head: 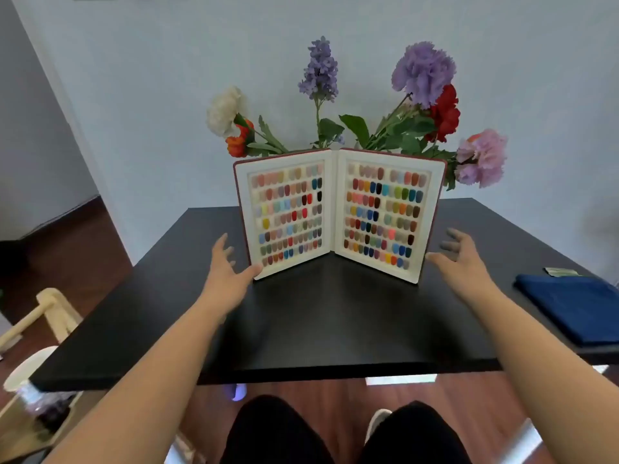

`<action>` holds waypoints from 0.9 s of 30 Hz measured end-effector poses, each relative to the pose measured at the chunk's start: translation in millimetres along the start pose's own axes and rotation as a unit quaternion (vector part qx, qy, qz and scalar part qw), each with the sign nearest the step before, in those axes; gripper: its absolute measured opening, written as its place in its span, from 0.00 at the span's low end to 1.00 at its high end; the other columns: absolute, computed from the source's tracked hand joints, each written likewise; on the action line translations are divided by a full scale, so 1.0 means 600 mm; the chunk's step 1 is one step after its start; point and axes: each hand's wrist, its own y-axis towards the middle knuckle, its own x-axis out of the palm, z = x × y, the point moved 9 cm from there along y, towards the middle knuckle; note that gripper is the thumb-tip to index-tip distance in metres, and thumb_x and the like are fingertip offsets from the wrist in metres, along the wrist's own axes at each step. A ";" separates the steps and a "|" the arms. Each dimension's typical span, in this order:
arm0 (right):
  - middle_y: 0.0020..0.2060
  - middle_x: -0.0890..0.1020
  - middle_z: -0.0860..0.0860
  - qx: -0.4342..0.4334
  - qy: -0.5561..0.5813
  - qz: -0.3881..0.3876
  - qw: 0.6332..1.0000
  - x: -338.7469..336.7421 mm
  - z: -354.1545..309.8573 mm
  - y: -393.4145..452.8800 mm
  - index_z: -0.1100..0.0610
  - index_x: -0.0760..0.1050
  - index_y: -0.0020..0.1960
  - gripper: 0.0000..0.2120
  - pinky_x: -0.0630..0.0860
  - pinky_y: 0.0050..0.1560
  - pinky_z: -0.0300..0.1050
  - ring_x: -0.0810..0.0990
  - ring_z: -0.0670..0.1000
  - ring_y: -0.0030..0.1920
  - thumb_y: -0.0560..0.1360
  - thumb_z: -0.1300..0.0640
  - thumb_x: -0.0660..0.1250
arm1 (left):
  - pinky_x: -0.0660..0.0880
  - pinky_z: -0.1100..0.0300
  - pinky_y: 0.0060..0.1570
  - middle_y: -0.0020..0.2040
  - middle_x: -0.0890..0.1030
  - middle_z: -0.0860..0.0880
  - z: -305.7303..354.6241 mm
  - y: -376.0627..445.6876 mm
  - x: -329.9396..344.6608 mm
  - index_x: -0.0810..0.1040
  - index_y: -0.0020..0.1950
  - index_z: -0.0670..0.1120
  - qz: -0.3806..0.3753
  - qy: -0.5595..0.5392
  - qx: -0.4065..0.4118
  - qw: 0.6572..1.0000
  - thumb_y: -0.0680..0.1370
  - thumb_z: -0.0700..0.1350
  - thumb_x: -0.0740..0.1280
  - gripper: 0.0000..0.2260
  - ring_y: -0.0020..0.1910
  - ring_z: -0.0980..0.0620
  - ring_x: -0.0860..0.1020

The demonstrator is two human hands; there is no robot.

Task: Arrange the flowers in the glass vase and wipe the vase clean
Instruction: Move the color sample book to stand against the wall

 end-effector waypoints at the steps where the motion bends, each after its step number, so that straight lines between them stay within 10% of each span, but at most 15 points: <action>1: 0.68 0.71 0.53 0.023 0.013 -0.021 0.999 0.017 0.006 0.003 0.48 0.58 0.74 0.32 0.72 0.58 0.51 0.73 0.50 0.63 0.75 0.58 0.69 | 0.66 0.46 0.69 0.77 0.63 0.47 -0.003 0.006 0.012 0.48 0.78 0.58 -0.021 -0.018 -0.012 1.000 0.75 0.44 0.73 0.41 0.73 0.47 0.65; 8: 0.63 0.77 0.49 0.029 -0.009 -0.075 0.997 0.068 0.026 0.014 0.49 0.65 0.68 0.24 0.75 0.58 0.55 0.78 0.50 0.57 0.76 0.60 0.68 | 0.74 0.45 0.63 0.63 0.78 0.51 -0.007 0.039 0.046 0.47 0.76 0.65 -0.069 0.036 0.011 0.997 0.77 0.43 0.70 0.39 0.62 0.49 0.77; 27: 0.60 0.78 0.45 -0.076 -0.076 -0.150 0.983 0.192 -0.024 -0.075 0.45 0.66 0.69 0.25 0.76 0.57 0.52 0.74 0.45 0.53 0.75 0.55 0.70 | 0.72 0.71 0.37 0.50 0.74 0.64 -0.044 -0.037 -0.041 0.65 0.68 0.57 -0.032 0.164 0.094 0.981 0.78 0.44 0.68 0.21 0.47 0.61 0.78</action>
